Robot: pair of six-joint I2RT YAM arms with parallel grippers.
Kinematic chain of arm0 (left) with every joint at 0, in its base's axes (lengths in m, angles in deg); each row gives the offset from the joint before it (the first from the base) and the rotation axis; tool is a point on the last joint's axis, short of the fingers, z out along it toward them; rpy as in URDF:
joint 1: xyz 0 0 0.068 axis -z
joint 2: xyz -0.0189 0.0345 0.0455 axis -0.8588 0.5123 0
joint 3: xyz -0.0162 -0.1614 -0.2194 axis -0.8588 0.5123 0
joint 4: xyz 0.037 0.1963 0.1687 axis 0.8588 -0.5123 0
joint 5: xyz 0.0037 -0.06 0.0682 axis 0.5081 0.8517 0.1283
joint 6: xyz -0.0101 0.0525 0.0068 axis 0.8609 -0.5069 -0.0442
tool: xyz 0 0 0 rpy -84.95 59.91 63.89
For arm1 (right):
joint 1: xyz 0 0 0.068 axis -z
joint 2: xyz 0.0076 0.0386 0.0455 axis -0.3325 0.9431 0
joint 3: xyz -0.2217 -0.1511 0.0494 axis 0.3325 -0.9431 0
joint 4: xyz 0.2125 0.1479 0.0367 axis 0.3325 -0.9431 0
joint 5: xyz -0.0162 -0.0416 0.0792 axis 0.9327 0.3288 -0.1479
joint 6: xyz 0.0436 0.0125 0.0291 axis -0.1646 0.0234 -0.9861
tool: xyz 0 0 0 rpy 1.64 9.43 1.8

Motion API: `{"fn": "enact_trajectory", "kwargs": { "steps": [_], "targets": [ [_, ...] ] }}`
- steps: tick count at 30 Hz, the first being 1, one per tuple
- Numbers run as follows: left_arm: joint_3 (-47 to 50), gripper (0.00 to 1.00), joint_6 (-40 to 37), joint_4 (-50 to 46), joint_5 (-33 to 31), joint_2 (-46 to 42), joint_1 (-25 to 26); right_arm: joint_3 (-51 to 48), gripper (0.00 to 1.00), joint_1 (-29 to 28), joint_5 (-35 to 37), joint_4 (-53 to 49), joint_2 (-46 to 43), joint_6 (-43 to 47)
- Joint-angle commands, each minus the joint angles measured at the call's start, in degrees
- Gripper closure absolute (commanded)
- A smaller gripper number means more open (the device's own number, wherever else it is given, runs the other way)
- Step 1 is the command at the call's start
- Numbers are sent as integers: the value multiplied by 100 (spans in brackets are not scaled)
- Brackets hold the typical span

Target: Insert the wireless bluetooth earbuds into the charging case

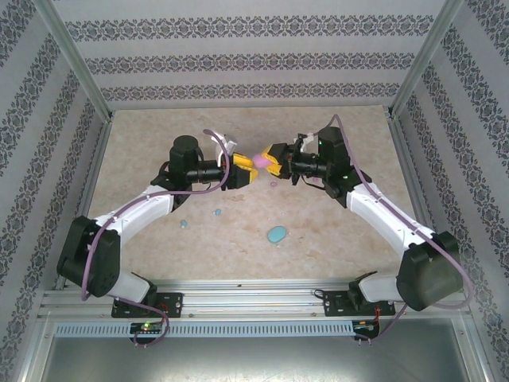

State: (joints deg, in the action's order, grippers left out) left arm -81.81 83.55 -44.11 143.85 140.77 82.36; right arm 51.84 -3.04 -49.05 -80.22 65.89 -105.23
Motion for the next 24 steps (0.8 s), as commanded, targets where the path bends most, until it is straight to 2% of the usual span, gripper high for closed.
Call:
{"fn": "enact_trajectory", "kwargs": {
  "steps": [1, 7, 17, 21, 24],
  "targets": [
    [-89, 48, 673, 1240, 240, 181, -27, -70, 87, 92, -143, -28, -285, -17],
    [-96, 46, 930, 1687, 245, 203, 28, -376, 87, 92, -69, 294, -485, -348],
    [-189, 37, 950, 1683, 132, 316, 253, -366, 87, 23, 35, 409, -473, -465],
    [-257, 38, 876, 1530, 35, 329, 367, -288, 87, -12, 26, 493, -388, -482],
    [-272, 46, 886, 1574, -27, 358, 405, -248, 87, -37, -22, 574, -307, -516]
  ]
}}
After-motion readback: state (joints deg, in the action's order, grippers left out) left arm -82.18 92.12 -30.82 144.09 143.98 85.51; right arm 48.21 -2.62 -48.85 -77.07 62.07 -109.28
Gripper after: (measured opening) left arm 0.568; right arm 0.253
